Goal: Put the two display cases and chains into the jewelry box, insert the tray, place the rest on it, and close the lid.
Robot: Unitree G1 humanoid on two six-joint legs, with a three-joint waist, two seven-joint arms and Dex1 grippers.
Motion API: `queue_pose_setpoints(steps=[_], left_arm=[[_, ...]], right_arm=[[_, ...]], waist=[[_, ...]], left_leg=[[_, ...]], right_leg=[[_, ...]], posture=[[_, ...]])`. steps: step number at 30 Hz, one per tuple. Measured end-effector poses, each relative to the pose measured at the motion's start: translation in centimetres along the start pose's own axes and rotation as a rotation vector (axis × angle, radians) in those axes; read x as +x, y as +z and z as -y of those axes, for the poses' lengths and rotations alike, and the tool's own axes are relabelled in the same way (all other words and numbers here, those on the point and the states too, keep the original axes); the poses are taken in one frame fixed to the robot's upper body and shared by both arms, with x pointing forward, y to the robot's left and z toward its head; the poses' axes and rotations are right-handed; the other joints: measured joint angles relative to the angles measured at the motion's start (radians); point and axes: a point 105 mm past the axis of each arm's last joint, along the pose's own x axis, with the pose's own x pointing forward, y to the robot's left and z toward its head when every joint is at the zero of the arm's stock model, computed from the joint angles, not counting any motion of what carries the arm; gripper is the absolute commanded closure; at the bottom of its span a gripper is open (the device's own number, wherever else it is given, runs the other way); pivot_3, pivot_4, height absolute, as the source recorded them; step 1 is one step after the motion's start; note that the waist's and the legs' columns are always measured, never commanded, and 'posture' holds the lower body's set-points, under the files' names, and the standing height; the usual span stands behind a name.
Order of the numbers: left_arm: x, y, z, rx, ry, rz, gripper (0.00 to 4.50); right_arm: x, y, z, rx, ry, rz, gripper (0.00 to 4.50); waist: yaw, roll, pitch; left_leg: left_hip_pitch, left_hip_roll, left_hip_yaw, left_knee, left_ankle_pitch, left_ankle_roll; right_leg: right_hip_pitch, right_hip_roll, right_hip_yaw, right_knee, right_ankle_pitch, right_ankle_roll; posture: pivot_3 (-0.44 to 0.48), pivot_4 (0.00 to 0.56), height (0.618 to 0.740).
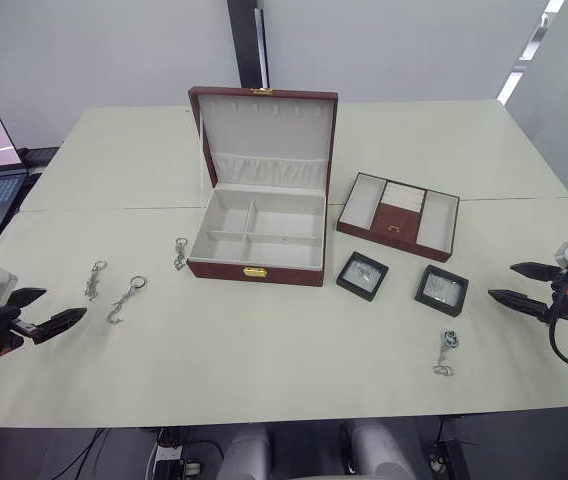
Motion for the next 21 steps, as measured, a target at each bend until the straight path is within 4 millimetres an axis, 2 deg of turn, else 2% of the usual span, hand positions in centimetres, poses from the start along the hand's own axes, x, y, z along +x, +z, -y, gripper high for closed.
queue_pose_setpoints(steps=[13,21], left_arm=[[0.15,0.06,-0.62,-0.009,0.022,0.02,0.0],[0.2,-0.61,-0.65,0.0,0.024,-0.006,0.0]], right_arm=[[-0.03,-0.05,0.09,-0.002,-0.005,0.001,0.04],[0.0,0.29,0.27,-0.015,-0.014,0.01,0.04]], waist=[[0.0,0.0,0.0],[-0.001,0.0,0.0]], left_leg=[[0.0,0.0,0.0,0.001,0.0,0.0],[0.0,0.0,0.0,0.001,0.0,0.0]], right_leg=[[0.0,0.0,0.0,0.001,0.0,0.0],[0.0,0.0,0.0,0.001,0.0,0.0]], posture=[[0.0,0.15,0.74],[0.0,0.15,0.74]])
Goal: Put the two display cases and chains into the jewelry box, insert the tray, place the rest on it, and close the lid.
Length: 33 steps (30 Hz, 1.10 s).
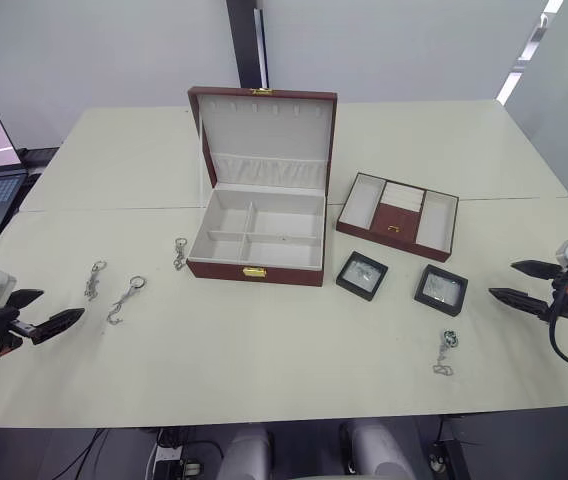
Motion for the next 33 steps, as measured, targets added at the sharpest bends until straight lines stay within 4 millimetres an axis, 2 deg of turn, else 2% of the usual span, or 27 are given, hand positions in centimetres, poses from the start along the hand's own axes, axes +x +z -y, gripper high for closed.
queue_pose_setpoints(steps=[17,20,26,28,29,31,33], left_arm=[[0.3,0.1,-0.3,0.034,0.023,0.003,0.0],[1.1,1.1,0.0,0.027,0.025,0.053,0.0],[4.4,5.7,2.5,0.068,-0.059,0.186,0.0],[6.2,7.4,3.7,0.082,-0.088,0.232,0.0],[7.0,8.1,4.3,0.089,-0.103,0.248,0.38],[8.6,9.5,5.7,0.109,-0.137,0.272,0.86],[9.8,10.1,6.6,0.122,-0.161,0.277,1.53]], right_arm=[[0.3,0.0,0.0,0.04,-0.014,0.036,0.04],[1.2,1.7,-0.8,0.084,0.008,0.129,0.04],[3.7,7.2,-3.9,0.073,0.063,0.322,0.04],[4.9,8.8,-5.1,0.054,0.07,0.365,0.04],[5.7,9.5,-5.7,0.046,0.079,0.383,0.41],[7.5,10.8,-7.2,0.028,0.099,0.394,0.95],[9.1,11.3,-8.2,0.005,0.107,0.371,1.7]], waist=[[-0.003,0.0,0.0],[-0.005,0.0,0.0],[-0.003,-0.001,0.0],[-0.001,-0.001,-0.001],[0.0,-0.001,-0.001],[0.001,-0.001,-0.001],[-0.003,-0.001,-0.001]], left_leg=[[0.0,0.0,0.0,0.001,0.0,0.0],[0.0,0.0,0.0,0.001,0.0,0.0],[-0.001,0.0,-0.001,0.003,0.0,0.0],[-0.001,0.0,-0.002,0.003,0.0,0.0],[-0.001,0.0,-0.002,0.003,0.0,0.0],[-0.001,0.0,-0.001,0.003,0.0,0.0],[-0.002,0.0,-0.001,0.003,0.0,0.0]], right_leg=[[0.0,0.0,0.0,0.001,0.0,0.0],[0.0,0.0,0.0,0.001,0.0,0.0],[0.0,0.0,-0.001,0.002,0.0,0.0],[0.0,0.0,-0.001,0.002,0.0,0.0],[0.0,0.0,-0.001,0.002,0.0,0.0],[0.0,0.0,-0.001,0.002,0.0,0.0],[-0.002,0.0,-0.001,0.002,0.0,0.0]], posture=[[0.0,0.15,0.74],[0.0,0.15,0.74],[0.0,0.15,0.74],[0.0,0.15,0.74],[0.0,0.15,0.74],[0.0,0.15,0.74],[0.0,0.15,0.74]])
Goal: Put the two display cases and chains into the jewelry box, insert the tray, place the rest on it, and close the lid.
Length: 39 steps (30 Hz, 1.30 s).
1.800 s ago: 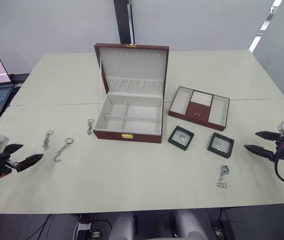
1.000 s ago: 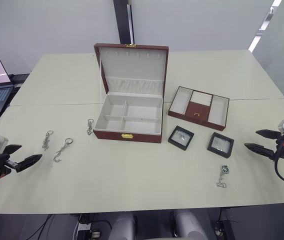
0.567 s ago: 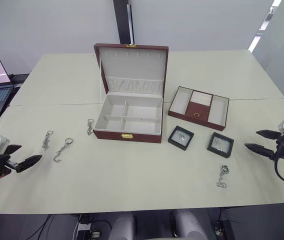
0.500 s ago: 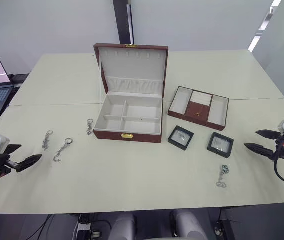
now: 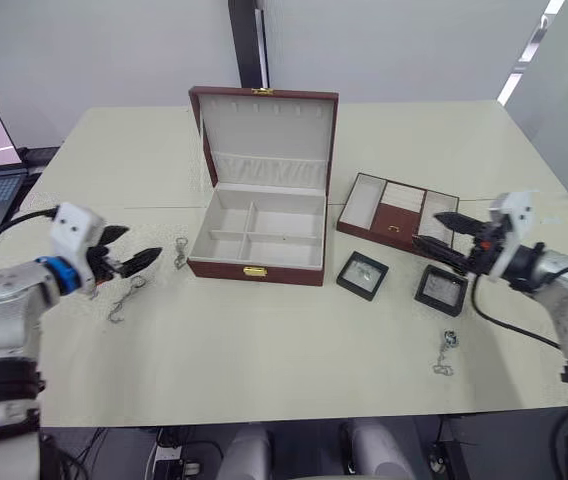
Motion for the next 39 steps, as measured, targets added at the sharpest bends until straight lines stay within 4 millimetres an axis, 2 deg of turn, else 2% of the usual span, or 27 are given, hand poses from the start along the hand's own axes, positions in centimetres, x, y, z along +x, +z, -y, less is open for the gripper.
queue_pose_setpoints(steps=[5,6,10,17,21,33,39], left_arm=[[2.1,-0.6,0.1,0.008,0.011,-0.038,3.15],[2.2,-0.7,0.2,0.013,0.01,-0.042,3.33],[3.3,-1.3,1.2,0.013,-0.015,-0.057,4.5],[4.1,-2.2,2.3,0.02,-0.051,-0.085,4.5],[4.3,-2.5,3.2,0.014,-0.09,-0.092,4.5],[4.0,-2.6,5.2,-0.024,-0.16,-0.107,4.5],[3.5,-2.6,6.3,-0.032,-0.193,-0.122,4.5]], right_arm=[[3.8,-1.6,-1.4,-0.041,-0.006,-0.102,3.17],[4.2,-1.8,-1.6,-0.045,-0.003,-0.11,3.33],[6.3,-2.6,-2.7,-0.064,0.018,-0.154,4.37],[9.4,-3.7,-6.2,-0.067,0.115,-0.189,4.47],[10.5,-3.6,-6.9,-0.078,0.128,-0.195,4.47],[9.8,-3.7,-5.8,-0.083,0.115,-0.208,4.47],[8.9,-4.1,-6.1,-0.07,0.124,-0.217,4.47]], waist=[[-0.008,0.0,0.0],[-0.008,0.0,0.0],[-0.01,0.0,0.0],[-0.012,0.0,0.0],[-0.012,0.0,0.0],[-0.01,-0.001,0.0],[-0.01,-0.001,0.0]], left_leg=[[-0.001,0.0,0.0,0.0,0.0,0.0],[-0.001,0.0,0.0,0.001,0.0,0.0],[-0.001,0.0,-0.001,0.0,0.0,0.0],[-0.001,0.0,-0.001,0.001,0.0,0.0],[-0.001,0.0,-0.001,0.001,0.0,0.0],[-0.001,-0.001,-0.002,0.001,0.0,0.0],[-0.001,0.0,-0.002,0.001,0.0,0.0]], right_leg=[[-0.001,0.0,0.0,0.001,0.0,0.0],[-0.001,0.0,0.0,0.001,0.0,0.0],[-0.001,0.0,0.0,0.001,0.0,0.0],[-0.001,0.0,-0.001,0.001,0.0,0.0],[-0.001,0.0,-0.001,0.001,0.0,0.0],[-0.001,0.0,-0.001,0.001,0.0,0.0],[-0.001,0.0,-0.001,0.001,0.0,0.0]], posture=[[0.0,0.15,0.74],[0.0,0.15,0.74],[0.0,0.15,0.74],[0.0,0.15,0.74],[0.0,0.15,0.74],[0.0,0.15,0.74],[0.0,0.15,0.74]])
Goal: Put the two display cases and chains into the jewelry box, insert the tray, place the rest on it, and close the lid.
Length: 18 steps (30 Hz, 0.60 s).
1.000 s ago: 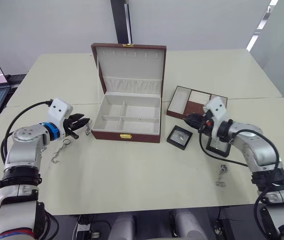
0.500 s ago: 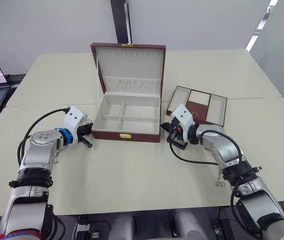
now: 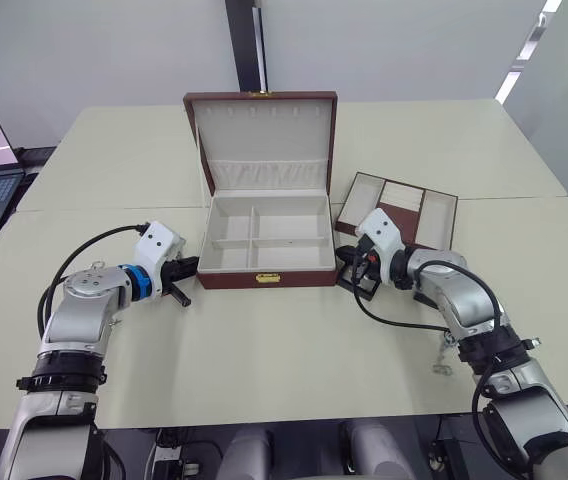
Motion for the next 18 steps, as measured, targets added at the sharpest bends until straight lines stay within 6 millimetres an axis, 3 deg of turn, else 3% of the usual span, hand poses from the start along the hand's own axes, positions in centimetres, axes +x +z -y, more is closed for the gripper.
queue_pose_setpoints(steps=[18], left_arm=[[-0.6,-0.5,2.3,-0.024,-0.052,-0.022,4.5]], right_arm=[[-1.9,-1.0,-0.8,0.022,0.004,-0.021,4.47]], waist=[[0.002,0.0,0.0]], left_leg=[[0.0,0.0,0.0,0.0,0.0,0.0]], right_leg=[[0.001,0.0,0.0,0.0,0.0,0.0]], posture=[[0.0,0.15,0.74]])
